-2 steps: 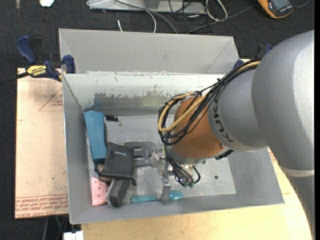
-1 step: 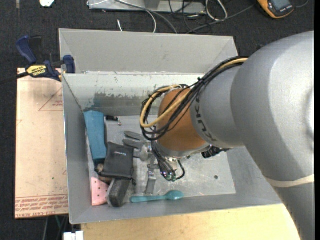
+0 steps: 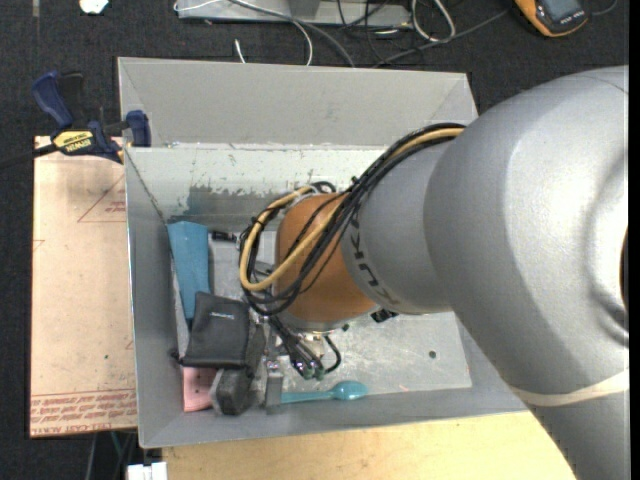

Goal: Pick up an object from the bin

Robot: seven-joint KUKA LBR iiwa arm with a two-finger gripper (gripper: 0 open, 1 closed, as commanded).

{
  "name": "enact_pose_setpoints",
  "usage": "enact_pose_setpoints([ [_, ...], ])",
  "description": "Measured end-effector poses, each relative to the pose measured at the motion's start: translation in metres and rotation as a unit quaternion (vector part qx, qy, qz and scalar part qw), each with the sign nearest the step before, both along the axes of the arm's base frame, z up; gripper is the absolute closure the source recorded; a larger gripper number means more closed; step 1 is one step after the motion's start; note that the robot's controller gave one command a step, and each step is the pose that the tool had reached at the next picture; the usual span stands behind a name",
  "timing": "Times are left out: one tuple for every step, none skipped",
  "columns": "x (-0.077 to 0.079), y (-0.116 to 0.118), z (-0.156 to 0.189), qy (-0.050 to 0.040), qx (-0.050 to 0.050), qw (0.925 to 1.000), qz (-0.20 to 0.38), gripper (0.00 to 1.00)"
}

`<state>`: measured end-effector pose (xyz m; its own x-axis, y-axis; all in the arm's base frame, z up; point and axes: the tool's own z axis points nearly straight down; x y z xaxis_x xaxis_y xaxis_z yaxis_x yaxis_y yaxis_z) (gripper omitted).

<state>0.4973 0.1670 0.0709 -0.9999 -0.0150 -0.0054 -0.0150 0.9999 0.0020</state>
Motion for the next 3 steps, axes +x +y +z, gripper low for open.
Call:
enact_pose_setpoints([
  [0.007, 0.019, -0.002, -0.0015, 0.001, 0.9998, -0.022, 1.0],
  [0.007, 0.019, -0.002, -0.0014, 0.0, 0.9998, -0.022, 1.0],
  [0.008, 0.022, 0.04, -0.0008, 0.0, 1.0, -0.009, 1.0],
])
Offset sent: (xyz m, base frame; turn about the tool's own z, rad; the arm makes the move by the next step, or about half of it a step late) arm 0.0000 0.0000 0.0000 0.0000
